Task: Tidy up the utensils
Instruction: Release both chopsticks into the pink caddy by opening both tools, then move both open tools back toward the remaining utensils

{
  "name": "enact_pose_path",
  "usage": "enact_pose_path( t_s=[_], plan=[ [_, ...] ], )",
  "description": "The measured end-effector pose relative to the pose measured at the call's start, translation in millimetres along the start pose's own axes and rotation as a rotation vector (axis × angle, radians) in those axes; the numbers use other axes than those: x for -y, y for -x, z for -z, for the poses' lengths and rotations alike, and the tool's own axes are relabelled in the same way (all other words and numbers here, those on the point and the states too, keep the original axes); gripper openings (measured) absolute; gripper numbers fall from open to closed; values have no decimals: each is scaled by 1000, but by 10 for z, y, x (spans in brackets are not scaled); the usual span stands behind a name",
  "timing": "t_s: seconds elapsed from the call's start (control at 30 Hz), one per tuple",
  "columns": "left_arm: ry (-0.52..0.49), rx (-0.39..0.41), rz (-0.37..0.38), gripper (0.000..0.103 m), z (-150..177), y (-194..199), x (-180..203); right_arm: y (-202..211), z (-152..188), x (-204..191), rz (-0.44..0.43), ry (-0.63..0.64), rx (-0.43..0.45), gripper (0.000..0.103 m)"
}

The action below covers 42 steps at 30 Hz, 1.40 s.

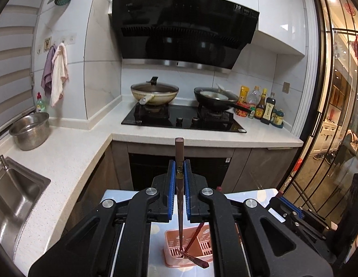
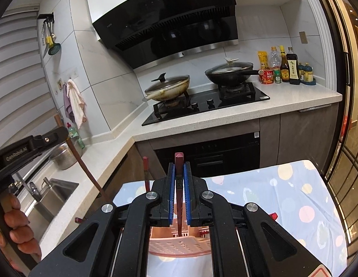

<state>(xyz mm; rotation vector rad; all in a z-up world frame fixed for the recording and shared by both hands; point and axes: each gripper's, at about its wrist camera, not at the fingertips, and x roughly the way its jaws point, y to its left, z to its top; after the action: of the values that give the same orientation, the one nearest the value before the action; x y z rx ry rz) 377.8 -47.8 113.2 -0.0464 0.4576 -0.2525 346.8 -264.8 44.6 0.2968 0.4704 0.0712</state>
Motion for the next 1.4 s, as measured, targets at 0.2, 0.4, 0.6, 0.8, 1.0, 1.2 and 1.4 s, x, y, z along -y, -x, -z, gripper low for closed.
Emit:
enact_pose_path(
  t_s=[0.2,0.4,0.6,0.8,1.0,1.2,1.4],
  plan=[
    [22,-38,-10,27,149,-81,-19,24,69,37,6,-12,-5,23],
    [16,-9,-40,61,217,43,25,170,112,49,-3,-33,18,42],
    [6,-5,-39,61,252,203,63,385,112,-19,-26,-24,41,43],
    [-9,-9,-40,62,315,363,107,634,147,-69,-40,-17,60,46],
    [-13,-13,-34,63,383,546,154,847,267,-92,-47,-6,53,46],
    [-23,-22,-27,67,519,732,224,1055,459,-72,-46,-4,30,46],
    [-26,-58,-17,69,810,906,250,1288,773,-43,-17,29,-16,46]
  ],
)
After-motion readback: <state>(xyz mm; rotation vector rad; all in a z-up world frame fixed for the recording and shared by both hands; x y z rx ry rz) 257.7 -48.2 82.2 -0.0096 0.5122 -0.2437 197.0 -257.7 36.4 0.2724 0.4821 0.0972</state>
